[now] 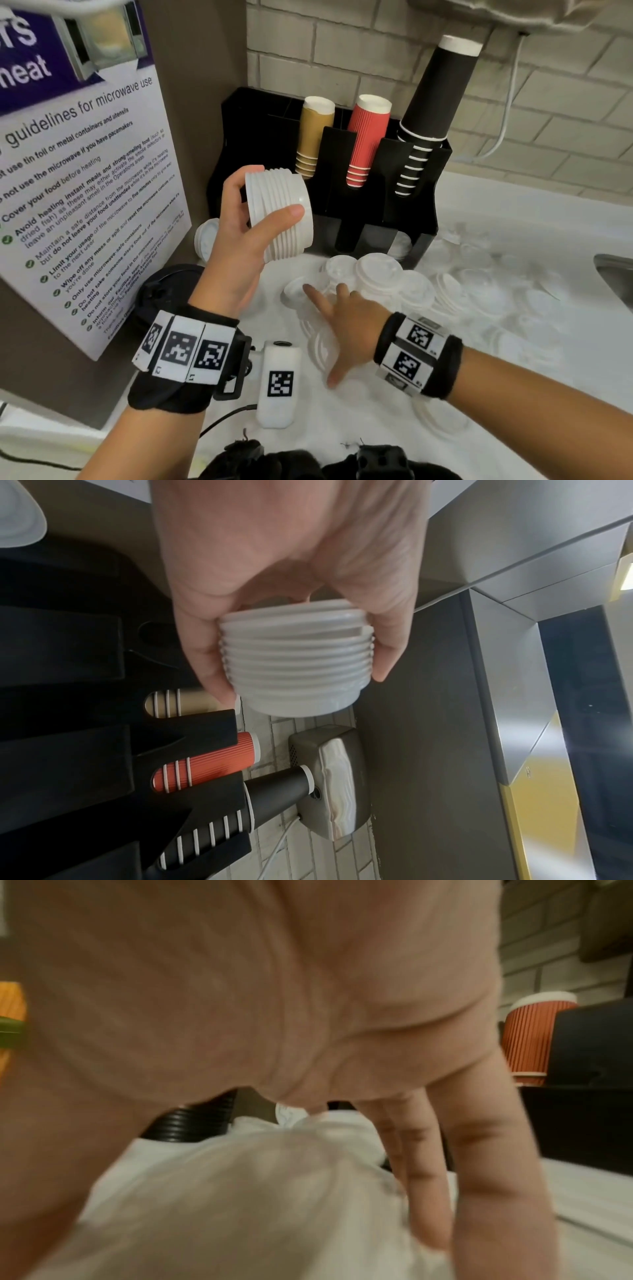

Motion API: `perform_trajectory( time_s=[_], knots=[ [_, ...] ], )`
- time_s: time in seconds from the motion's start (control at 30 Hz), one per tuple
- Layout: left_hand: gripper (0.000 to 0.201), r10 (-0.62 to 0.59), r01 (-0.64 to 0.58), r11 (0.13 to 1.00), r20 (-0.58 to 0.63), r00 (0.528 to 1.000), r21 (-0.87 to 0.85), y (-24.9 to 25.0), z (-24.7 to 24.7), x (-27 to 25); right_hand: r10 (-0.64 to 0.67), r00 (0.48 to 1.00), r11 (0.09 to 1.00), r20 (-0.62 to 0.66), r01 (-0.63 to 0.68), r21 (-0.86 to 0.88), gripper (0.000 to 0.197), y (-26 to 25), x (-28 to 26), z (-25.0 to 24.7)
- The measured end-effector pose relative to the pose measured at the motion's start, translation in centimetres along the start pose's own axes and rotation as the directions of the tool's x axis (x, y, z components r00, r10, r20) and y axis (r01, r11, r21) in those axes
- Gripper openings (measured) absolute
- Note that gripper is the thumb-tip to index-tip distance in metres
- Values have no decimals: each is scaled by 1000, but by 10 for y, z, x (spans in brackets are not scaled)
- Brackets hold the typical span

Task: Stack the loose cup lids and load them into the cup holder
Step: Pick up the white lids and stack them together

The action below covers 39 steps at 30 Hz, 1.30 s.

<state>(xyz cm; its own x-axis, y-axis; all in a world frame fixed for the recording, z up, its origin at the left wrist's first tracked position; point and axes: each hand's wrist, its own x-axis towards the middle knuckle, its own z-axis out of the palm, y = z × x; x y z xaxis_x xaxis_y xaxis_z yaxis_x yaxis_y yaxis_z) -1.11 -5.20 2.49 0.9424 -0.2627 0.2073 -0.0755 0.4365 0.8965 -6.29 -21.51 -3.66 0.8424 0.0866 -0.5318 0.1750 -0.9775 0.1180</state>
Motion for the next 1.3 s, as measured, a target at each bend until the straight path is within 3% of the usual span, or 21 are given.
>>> perform_trajectory(
  time_s=[0.37, 0.5, 0.7, 0.8, 0.87, 0.9, 0.97, 1.17, 1.3],
  knots=[
    [57, 10, -10, 1000, -18, 1000, -2, 1, -2, -3, -162, 985, 987, -52, 160, -32, 100, 0, 17, -10],
    [56, 25, -25, 1000, -44, 999, -3, 6, -8, -5, -196, 979, 972, -58, 202, 117, 92, 7, 17, -36],
    [53, 43, -45, 999, -59, 997, -17, 11, -14, -4, -131, 920, 953, -370, 219, 208, 105, 12, 26, -83],
    [54, 48, -48, 999, -53, 997, -8, 11, -15, -5, -119, 860, 933, -497, 268, 241, 73, 11, 24, -83],
    [53, 48, -48, 999, -55, 997, -2, 10, -15, -6, -119, 923, 966, -366, 193, 172, 57, 10, 22, -70],
    [53, 45, -45, 999, -54, 998, 1, 9, -15, -6, -112, 962, 979, -251, 150, 137, 60, 7, 21, -60],
    [53, 36, -36, 999, -43, 998, 5, 7, -15, -6, -99, 990, 986, -97, 111, 123, 71, 1, 20, -40],
    [54, 1, -1, 1000, -26, 1000, 3, 2, -14, -6, -157, 982, 971, -105, 173, 167, 77, -8, 22, -13],
    [54, -27, 27, 999, -12, 1000, -26, -2, -12, -6, -161, 969, 902, -186, 221, 371, 71, 10, 17, -24]
  ],
)
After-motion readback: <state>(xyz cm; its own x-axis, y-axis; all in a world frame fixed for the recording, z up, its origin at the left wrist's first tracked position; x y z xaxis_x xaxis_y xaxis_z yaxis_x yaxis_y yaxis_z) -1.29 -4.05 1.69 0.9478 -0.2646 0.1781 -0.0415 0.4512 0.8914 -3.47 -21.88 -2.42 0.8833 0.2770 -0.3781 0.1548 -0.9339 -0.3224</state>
